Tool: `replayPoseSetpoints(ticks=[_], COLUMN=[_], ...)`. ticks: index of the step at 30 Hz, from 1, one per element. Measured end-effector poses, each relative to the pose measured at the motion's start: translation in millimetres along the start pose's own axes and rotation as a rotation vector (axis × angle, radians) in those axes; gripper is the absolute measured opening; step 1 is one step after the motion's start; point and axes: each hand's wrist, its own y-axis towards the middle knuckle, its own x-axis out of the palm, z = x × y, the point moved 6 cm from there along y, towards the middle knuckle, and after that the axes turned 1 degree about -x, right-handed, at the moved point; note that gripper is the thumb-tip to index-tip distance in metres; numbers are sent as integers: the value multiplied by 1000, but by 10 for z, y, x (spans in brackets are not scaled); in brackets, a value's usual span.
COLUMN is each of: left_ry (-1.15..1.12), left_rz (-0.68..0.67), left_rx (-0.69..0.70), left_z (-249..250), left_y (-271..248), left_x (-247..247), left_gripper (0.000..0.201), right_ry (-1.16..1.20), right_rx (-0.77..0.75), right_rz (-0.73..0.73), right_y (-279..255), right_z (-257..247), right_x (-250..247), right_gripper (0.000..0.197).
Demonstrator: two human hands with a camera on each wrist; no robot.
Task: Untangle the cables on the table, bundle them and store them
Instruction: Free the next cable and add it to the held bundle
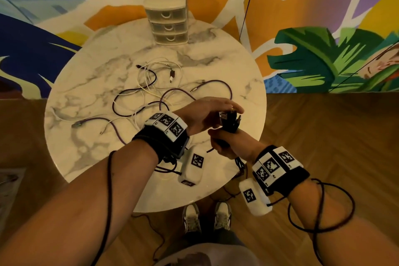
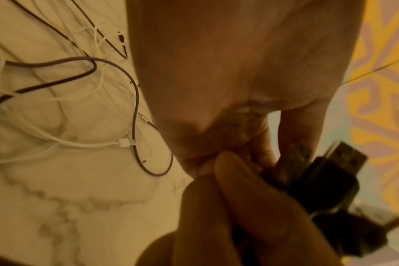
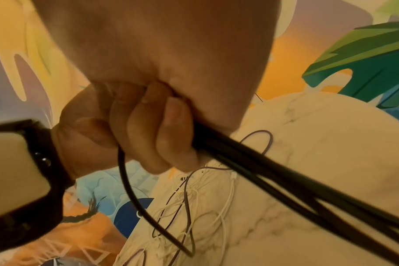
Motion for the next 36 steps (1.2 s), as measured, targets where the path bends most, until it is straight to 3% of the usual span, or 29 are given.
replayPoseSetpoints(ticks=[4, 7, 10, 13, 20, 24, 27, 30, 32, 33, 36], left_ry=[-212, -198, 179, 553, 592, 531, 367, 582, 739, 787, 918], left_rz=[121, 280, 409, 441, 453, 479, 530, 231, 83, 84, 215], left_rx=[73, 189, 385, 525, 524, 520, 386, 38, -70, -102, -189], left_z=[-57, -50, 206, 427, 404, 339, 76, -547, -975, -1149, -1390], left_y=[-3, -92, -208, -284, -268, -224, -181, -81, -108, -141, -269], left_x=[-136, -213, -65, 177, 194, 163, 12, 101, 170, 120, -383], left_gripper=[20, 19, 17, 15, 16, 21, 33, 39, 17, 10, 17], right_ry=[115, 263, 229, 180, 137, 162, 99, 198, 449, 574, 768], right_rx=[-55, -78, -47, -72, -46, -63, -166, -254, -283, -286, -314], right_rz=[114, 202, 226, 203, 223, 283, 474, 594, 586, 570, 600], right_y=[-52, -64, -66, -57, -82, -65, -94, -136, -131, -146, -233], right_z=[25, 44, 51, -8, 13, 19, -19, -63, -61, -57, -11], right_x=[-137, -242, -246, -202, -215, -243, -423, -588, -642, -665, -840], right_gripper=[55, 54, 46, 49, 58, 53, 54, 55, 54, 52, 54])
